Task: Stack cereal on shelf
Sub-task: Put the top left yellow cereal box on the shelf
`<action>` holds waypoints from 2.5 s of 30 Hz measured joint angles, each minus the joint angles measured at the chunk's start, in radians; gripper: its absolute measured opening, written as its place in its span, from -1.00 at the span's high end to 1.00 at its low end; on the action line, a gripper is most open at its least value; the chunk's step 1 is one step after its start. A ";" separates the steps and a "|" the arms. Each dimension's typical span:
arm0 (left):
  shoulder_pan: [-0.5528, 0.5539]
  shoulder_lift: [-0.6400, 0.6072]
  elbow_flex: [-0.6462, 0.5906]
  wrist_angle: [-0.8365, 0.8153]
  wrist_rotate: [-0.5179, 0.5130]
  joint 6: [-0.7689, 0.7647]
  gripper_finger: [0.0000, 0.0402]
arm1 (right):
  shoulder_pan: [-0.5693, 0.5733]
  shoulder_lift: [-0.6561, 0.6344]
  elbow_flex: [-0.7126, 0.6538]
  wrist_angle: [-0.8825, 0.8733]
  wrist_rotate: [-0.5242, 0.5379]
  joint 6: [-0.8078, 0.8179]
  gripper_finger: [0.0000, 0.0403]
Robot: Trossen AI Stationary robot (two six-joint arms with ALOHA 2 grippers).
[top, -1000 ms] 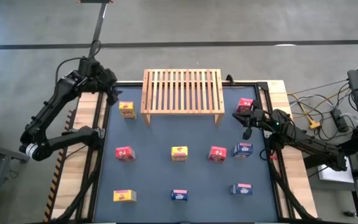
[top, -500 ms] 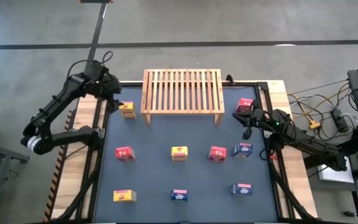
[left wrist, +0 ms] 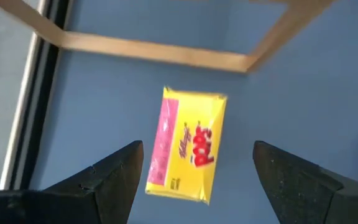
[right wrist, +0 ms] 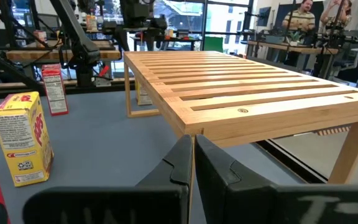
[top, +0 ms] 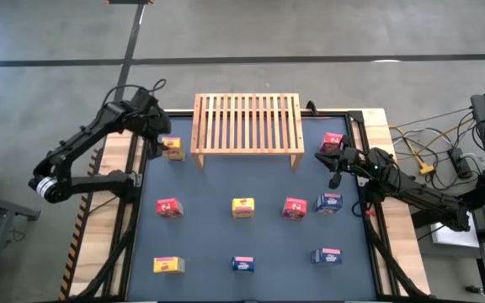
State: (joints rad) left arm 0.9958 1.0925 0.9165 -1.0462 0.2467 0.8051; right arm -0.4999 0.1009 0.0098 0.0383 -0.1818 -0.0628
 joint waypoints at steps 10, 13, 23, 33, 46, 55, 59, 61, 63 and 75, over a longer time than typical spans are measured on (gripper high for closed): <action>0.001 -0.006 -0.067 0.092 -0.078 0.017 -0.42 | 0.000 0.000 0.000 0.000 0.000 0.000 0.95; 0.001 0.009 -0.084 0.116 -0.078 0.017 -0.42 | 0.000 0.000 0.000 0.000 0.000 0.000 0.95; 0.001 0.063 -0.090 0.121 -0.079 0.021 -0.28 | 0.000 0.000 0.000 0.000 0.000 0.000 0.95; 0.001 0.084 -0.090 0.115 -0.073 0.023 0.12 | 0.000 0.000 0.000 0.000 0.000 0.000 0.95; 0.001 0.039 -0.087 0.104 -0.073 0.024 0.22 | 0.000 0.000 0.000 0.000 0.000 0.000 0.95; 0.001 0.023 0.042 0.030 -0.072 0.024 0.22 | 0.000 0.000 0.000 0.000 0.000 0.000 0.95; 0.001 0.022 0.138 -0.023 -0.072 0.024 0.22 | 0.000 0.000 0.000 0.000 0.000 0.000 0.95; 0.001 0.022 0.189 -0.036 -0.072 0.024 0.22 | 0.000 0.000 0.000 0.000 0.000 0.000 0.95; 0.001 0.022 0.240 -0.047 -0.072 0.024 0.22 | 0.000 0.000 0.000 0.000 0.000 0.000 0.95; 0.001 0.050 0.449 -0.022 -0.006 0.070 0.22 | 0.000 0.000 0.000 0.000 0.000 0.000 0.95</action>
State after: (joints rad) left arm 0.9966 1.1421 1.3656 -1.0678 0.2407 0.8747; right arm -0.4997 0.1009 0.0099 0.0385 -0.1818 -0.0628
